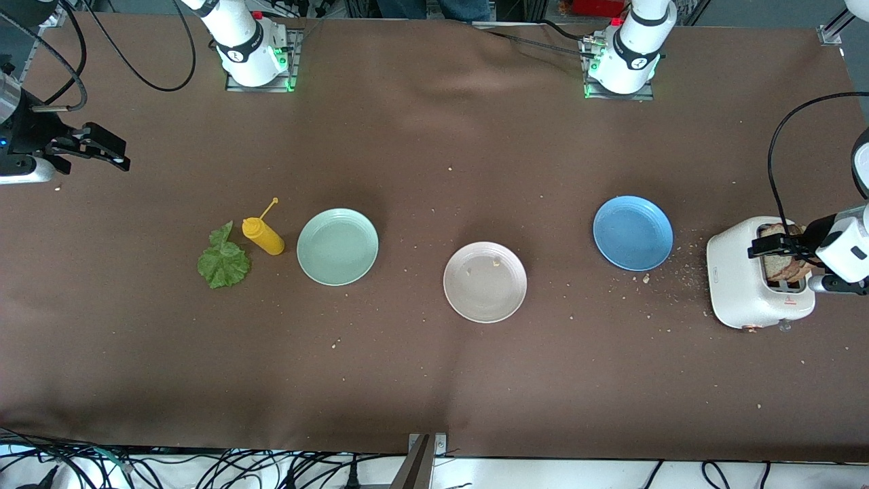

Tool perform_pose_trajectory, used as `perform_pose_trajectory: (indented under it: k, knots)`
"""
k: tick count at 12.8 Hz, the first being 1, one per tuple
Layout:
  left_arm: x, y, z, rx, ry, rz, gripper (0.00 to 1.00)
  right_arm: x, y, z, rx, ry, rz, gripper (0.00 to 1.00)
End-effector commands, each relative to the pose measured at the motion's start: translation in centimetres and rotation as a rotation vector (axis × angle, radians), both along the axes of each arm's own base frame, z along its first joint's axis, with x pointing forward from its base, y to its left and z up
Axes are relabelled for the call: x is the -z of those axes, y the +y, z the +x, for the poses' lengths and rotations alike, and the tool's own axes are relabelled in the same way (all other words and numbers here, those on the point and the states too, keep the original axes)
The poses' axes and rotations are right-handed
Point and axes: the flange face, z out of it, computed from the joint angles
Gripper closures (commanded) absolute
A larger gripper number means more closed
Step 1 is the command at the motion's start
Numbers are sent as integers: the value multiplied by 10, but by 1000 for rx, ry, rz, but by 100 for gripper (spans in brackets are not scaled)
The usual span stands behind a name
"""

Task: Make sandwich in beige plate with both arms
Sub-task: 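Grasp toaster bread with the left gripper while the right gripper reaches mustard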

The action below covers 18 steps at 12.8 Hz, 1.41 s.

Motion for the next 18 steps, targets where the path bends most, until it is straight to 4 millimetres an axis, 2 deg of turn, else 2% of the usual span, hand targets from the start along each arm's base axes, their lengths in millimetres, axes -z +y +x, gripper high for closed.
perform_pose_trajectory:
  k: [1,5,7,9,11,13,15,18]
  knots:
    - [-2,6,3,40,3,47,1,-5,0,2,-2,7,7,0]
    - [-2,12,2,35,5,54,1,-1,0,2,-18,14,9,0]
    - [-2,18,0,49,5,52,1,3,-2,3,-103,20,18,0]
    - [2,32,-2,46,10,48,1,10,-10,3,-212,29,25,0]
    - [6,33,-2,43,13,44,1,20,-15,2,-317,43,36,1]
    - [9,31,-1,32,14,43,1,31,-31,2,-407,38,79,1]
    - [10,26,1,37,16,43,1,50,-55,3,-511,24,160,1]
    - [17,24,4,39,14,43,1,83,-79,0,-702,15,275,1]
